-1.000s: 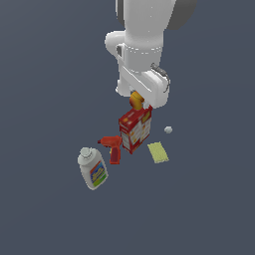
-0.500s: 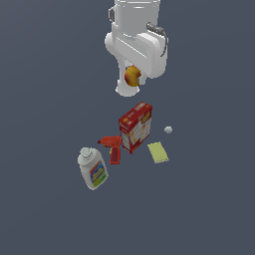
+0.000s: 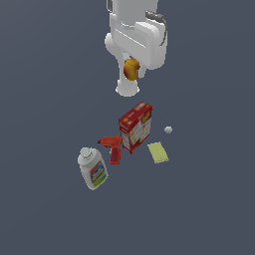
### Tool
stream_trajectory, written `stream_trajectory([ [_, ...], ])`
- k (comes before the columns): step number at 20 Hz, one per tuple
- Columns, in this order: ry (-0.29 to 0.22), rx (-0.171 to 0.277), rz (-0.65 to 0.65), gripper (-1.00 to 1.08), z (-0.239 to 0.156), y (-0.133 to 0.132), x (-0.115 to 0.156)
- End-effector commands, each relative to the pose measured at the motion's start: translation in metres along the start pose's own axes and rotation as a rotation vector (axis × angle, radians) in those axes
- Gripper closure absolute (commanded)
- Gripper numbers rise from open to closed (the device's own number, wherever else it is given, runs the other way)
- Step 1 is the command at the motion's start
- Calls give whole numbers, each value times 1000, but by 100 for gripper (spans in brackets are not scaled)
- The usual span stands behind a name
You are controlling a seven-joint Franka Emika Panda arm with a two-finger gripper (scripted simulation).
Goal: Pick up a designated object from a clutter of objects.
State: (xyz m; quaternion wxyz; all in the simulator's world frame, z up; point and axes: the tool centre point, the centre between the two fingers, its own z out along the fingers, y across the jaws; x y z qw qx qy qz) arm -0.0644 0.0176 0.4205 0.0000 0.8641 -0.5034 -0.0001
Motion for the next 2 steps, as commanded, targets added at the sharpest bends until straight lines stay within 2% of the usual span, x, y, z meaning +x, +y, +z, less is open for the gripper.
stream_trajectory([
  [1, 0, 0, 0, 108, 1, -1, 0],
  [2, 0, 0, 0, 108, 2, -1, 0],
])
